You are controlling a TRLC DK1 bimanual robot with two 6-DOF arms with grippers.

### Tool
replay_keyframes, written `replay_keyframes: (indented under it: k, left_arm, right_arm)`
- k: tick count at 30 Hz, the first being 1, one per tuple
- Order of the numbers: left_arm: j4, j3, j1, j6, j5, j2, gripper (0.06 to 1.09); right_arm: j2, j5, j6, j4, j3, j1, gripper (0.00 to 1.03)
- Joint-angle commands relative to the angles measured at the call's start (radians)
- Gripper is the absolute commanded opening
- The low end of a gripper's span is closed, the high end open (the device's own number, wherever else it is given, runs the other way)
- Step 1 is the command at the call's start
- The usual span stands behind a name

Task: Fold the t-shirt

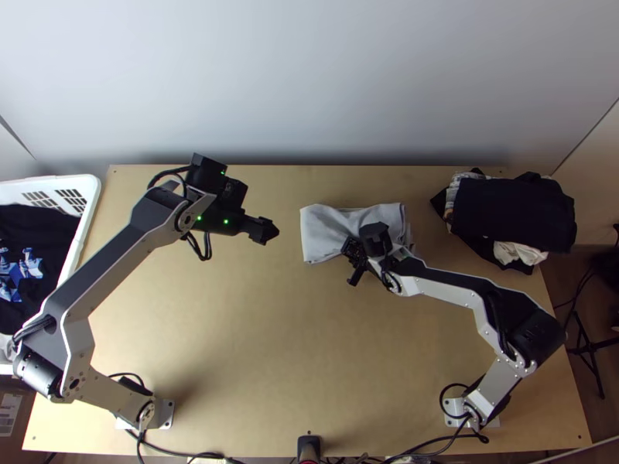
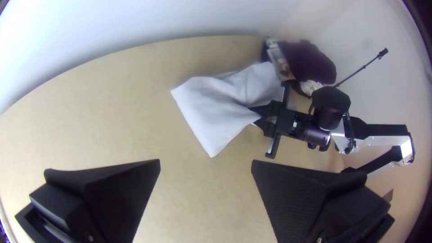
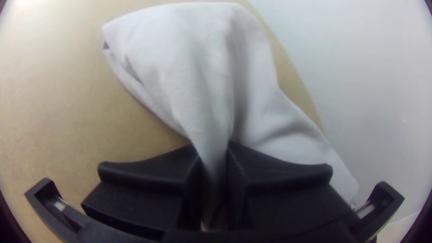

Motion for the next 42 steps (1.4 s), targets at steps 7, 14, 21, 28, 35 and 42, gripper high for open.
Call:
replay_keyframes:
  k: [7,14,21,28,35,42]
  left_arm:
    - [-0.022,-0.027,0.031,-0.019,-0.001,-0.063,1.04]
    - [-0.026,-0.073,0.061,-0.022,-0.002,-0.115,1.04]
    - [-0.034,-0.130,0.107,-0.030,-0.004,-0.177,1.04]
    - [-0.034,-0.211,0.142,-0.028,-0.005,-0.235,1.04]
    - [-0.034,-0.300,0.171,-0.027,-0.005,-0.304,1.04]
    - [-0.037,-0.355,0.208,-0.018,-0.007,-0.346,1.04]
  right_arm:
    - [-0.196,0.002,0.110,-0.099,0.000,-0.011,0.03]
    - [-0.331,-0.010,0.155,-0.214,0.072,-0.100,0.03]
    - [-0.460,-0.050,0.188,-0.291,0.164,-0.252,0.03]
    - [-0.516,-0.139,0.299,-0.444,0.394,-0.436,0.03]
    - [-0.504,-0.358,0.400,-0.555,0.595,-0.738,0.03]
    - [-0.424,-0.515,0.435,-0.571,0.701,-1.025,0.03]
